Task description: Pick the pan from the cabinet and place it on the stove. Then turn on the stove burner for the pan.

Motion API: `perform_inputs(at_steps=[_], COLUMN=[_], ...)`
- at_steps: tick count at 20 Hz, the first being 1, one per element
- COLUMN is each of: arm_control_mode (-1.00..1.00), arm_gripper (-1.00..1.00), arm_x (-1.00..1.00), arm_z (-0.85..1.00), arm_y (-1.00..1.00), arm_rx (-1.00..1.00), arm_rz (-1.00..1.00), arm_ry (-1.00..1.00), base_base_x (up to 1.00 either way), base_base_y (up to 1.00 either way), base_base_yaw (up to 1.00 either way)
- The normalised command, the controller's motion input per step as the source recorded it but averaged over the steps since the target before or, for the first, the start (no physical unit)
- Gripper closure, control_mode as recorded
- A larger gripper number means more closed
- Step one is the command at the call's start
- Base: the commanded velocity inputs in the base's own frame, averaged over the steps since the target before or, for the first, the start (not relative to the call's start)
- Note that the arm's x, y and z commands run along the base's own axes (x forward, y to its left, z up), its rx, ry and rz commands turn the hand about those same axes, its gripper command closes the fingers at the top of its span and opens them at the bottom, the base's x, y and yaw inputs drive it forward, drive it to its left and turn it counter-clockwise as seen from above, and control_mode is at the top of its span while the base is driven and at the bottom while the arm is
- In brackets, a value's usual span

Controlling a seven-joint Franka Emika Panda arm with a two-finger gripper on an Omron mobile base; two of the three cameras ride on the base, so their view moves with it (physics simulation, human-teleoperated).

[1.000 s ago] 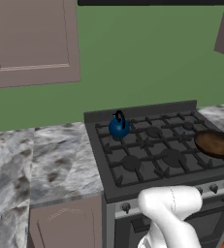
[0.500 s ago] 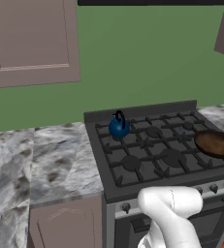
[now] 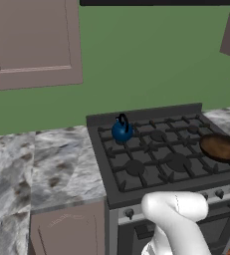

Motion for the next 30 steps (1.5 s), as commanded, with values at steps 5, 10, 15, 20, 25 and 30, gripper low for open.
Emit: perform_inputs(at_steps=[5, 10, 15, 20, 25, 30], arm_control_mode=[-1.00, -1.00, -1.00, -1.00, -1.00, -1.00], arm_gripper=[-1.00, -1.00, -1.00, -1.00, -1.00, -1.00], arm_x=[-0.08, 0.15, 0.07, 0.19, 0.22, 0.03], arm_z=[-0.01, 0.01, 0.00, -0.02, -0.03, -0.05], arm_y=[0.01, 0.05, 0.00, 0.03, 0.25, 0.06], arm_rx=[0.48, 0.33, 0.10, 0.00, 0.00, -0.01], arm_rz=[-0.01, -0.01, 0.00, 0.00, -0.02, 0.00], arm_ry=[0.01, -0.03, -0.03, 0.00, -0.01, 0.00], base_base_x=[0.00, 0.00, 0.00, 0.00, 0.00, 0.00], base_base_y=[0.00, 0.00, 0.00, 0.00, 0.00, 0.00], base_base_yaw=[0.00, 0.00, 0.00, 0.00, 0.00, 0.00])
